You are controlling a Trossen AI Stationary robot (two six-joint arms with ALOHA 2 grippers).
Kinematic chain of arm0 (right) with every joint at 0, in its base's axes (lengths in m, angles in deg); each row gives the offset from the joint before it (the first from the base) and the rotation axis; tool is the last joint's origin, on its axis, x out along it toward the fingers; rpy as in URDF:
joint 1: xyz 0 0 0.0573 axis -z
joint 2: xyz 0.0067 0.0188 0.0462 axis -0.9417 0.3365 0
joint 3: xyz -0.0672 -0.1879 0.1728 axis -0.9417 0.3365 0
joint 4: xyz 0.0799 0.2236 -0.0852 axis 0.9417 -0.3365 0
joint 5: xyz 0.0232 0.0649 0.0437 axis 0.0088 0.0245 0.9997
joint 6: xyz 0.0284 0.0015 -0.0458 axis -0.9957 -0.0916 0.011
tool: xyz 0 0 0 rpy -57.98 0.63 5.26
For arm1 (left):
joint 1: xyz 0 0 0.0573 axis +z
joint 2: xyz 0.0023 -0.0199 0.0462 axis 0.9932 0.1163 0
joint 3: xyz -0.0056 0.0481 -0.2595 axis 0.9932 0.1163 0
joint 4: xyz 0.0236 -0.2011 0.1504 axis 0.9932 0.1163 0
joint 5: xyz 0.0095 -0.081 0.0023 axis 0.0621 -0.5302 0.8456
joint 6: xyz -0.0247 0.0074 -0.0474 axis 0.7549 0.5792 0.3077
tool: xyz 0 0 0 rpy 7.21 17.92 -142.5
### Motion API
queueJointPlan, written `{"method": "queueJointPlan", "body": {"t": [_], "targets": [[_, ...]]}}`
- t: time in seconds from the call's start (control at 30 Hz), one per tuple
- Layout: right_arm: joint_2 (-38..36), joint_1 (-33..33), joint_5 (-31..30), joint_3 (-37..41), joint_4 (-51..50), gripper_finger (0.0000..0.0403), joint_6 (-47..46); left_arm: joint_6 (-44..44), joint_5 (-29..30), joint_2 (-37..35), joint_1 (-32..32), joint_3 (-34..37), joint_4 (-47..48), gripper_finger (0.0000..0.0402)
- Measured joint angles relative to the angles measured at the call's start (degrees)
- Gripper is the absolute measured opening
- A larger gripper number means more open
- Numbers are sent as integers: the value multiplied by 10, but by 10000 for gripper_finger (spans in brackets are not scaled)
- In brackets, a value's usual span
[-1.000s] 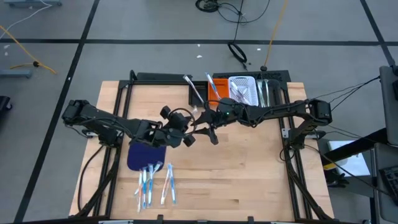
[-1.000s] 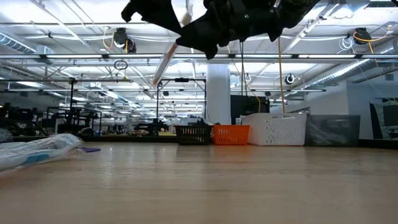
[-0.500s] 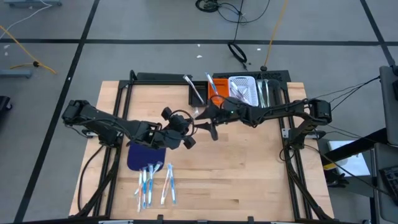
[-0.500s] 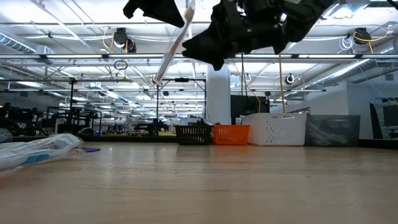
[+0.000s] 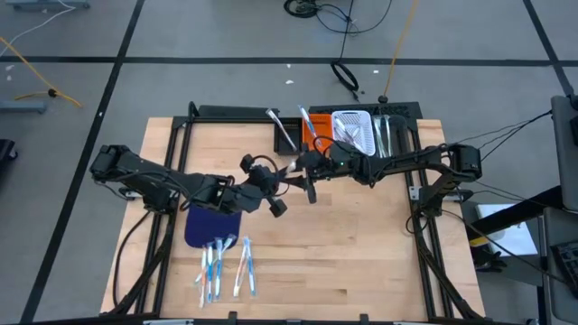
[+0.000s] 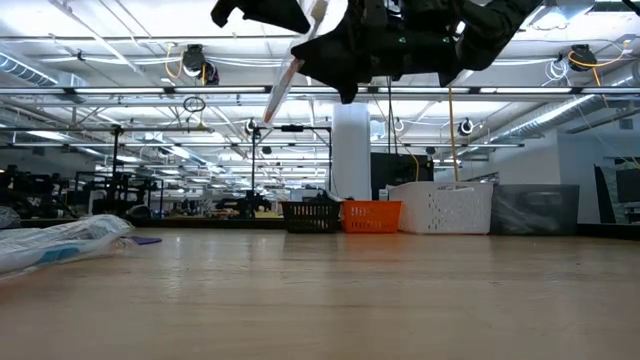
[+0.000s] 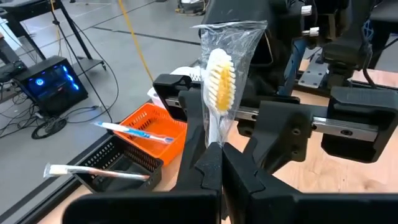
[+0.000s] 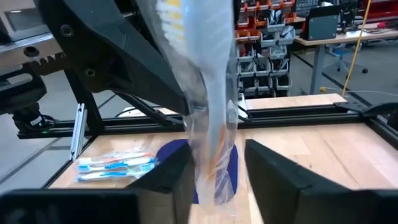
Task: Pick & Place Toothbrushes
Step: Put the orange toothbrush into the black bin
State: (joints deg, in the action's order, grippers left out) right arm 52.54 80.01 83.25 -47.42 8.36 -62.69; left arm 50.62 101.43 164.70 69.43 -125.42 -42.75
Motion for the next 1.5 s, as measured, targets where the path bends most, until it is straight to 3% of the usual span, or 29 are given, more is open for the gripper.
{"method": "queueJointPlan", "body": {"t": [0.17,0.23,0.6,0.77,1.0,1.3,1.5], "targets": [[0,0,0,0,-1,33,3,0,-1,0,1,0,1,1],[0,0,1,0,-3,15,11,0,-1,0,1,0,3,0],[0,3,1,0,-26,9,11,-12,-1,0,0,0,13,29],[0,21,1,0,-41,9,0,-30,14,-17,0,0,33,66],[0,86,-2,-1,-83,9,-14,-8,9,-46,-2,0,159,133],[0,168,-61,-95,-288,9,21,91,-14,-47,-2,0,244,157],[1,204,-61,-128,-325,9,26,97,-16,-47,0,0,247,157]]}}
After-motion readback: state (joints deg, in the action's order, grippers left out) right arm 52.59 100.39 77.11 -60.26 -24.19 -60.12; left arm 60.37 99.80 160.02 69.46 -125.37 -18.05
